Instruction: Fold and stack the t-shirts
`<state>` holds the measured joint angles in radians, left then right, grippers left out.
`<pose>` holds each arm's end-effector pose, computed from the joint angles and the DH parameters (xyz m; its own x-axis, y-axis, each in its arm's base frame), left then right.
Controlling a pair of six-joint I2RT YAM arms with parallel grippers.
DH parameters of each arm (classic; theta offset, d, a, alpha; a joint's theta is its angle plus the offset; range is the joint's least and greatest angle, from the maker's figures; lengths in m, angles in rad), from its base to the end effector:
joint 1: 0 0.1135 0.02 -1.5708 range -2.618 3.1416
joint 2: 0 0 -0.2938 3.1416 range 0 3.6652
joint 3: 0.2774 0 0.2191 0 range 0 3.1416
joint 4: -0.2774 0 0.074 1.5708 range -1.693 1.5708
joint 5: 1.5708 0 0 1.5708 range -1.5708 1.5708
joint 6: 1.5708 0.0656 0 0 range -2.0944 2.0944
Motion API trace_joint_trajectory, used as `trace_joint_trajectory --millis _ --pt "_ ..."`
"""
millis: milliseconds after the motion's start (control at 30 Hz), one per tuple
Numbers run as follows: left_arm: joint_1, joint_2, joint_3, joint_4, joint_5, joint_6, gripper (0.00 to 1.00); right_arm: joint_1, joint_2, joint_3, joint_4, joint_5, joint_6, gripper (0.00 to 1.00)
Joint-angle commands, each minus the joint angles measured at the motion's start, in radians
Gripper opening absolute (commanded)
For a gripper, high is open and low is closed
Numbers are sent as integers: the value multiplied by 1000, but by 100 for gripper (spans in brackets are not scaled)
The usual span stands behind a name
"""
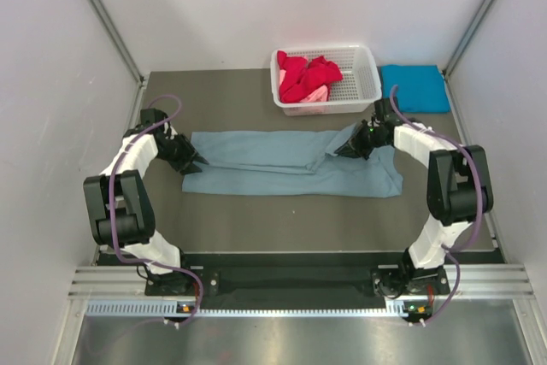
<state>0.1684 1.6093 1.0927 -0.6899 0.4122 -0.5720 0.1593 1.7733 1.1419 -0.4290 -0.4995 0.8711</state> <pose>0.2922 0.0230 0.2299 -0.7676 -0.6336 -0.0969 -0.5094 0.6948 -0.5076 0.3395 0.0864 0.2105 -0.8381 0.5455 0.0051 0.4206 0.6401 0.6429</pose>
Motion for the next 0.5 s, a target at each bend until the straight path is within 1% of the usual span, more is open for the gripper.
trace_joint_trajectory --millis 0,133,367,467 --pt "2 -32 -4 12 22 14 40 17 -101 -49 38 -22 170 0" --pt "2 -48 -28 16 19 14 40 23 -164 -105 21 21 236 0" --pt "3 -74 -59 18 23 12 40 51 -215 -179 -16 81 256 0" --pt "2 -88 -71 10 22 14 40 60 -221 -198 -40 107 240 0"
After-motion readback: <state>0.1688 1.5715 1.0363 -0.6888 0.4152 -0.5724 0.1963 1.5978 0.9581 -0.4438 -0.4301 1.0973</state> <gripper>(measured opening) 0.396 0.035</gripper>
